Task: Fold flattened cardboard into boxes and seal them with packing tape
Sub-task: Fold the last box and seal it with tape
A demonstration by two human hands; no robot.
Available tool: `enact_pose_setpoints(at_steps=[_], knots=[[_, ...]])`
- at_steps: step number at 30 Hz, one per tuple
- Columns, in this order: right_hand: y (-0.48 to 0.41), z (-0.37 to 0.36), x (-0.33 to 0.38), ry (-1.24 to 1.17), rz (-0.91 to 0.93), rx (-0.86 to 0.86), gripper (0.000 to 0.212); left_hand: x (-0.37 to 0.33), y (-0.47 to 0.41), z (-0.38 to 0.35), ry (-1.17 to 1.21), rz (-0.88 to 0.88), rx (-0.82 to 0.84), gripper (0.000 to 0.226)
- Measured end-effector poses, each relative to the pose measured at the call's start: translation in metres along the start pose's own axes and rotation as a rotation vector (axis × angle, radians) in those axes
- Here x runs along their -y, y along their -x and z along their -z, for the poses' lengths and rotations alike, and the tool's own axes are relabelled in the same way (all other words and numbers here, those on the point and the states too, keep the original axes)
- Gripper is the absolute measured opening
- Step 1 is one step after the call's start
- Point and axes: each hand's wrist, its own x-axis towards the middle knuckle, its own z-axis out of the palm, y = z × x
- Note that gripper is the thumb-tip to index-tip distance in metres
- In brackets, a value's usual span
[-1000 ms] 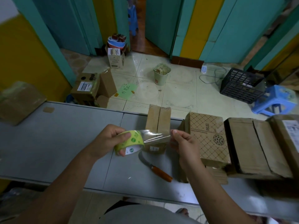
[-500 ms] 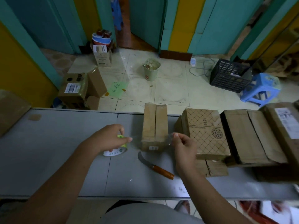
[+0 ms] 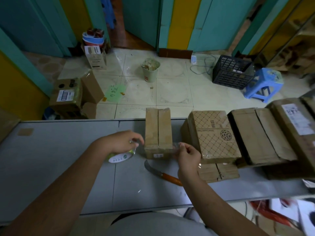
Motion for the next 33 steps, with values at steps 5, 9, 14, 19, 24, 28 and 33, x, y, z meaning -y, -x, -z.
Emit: enact_pose_setpoints(at_steps=[5,9,14,19,24,28,33], knots=[[-0.006,-0.001,-0.01,0.013,-0.007,0.012,0.018,0.001,-0.002,0.001,0.022,-0.011,0.036,0.027],[-0.007,-0.003,-0.013,0.051,-0.018,-0.011,0.017,0.004,-0.005,0.0,0.054,-0.002,0.028,0.026],[-0.004,-0.001,-0.022,0.172,-0.148,0.089,0.013,0.001,-0.013,-0.014,0.049,-0.008,-0.004,0.01],[-0.01,0.001,-0.018,0.215,-0.172,0.177,0.012,0.0,-0.017,-0.027,0.096,0.009,-0.071,0.018],[-0.019,0.005,-0.016,0.392,-0.113,0.235,0.053,0.002,-0.017,-0.035,0.131,-0.008,-0.098,0.023],[-0.022,0.002,-0.019,0.436,-0.061,0.24,0.036,0.003,-0.015,-0.038,0.142,-0.018,-0.13,0.023],[-0.018,0.008,-0.036,0.5,0.098,0.194,0.015,0.003,-0.014,-0.04,0.187,-0.027,-0.134,0.02]])
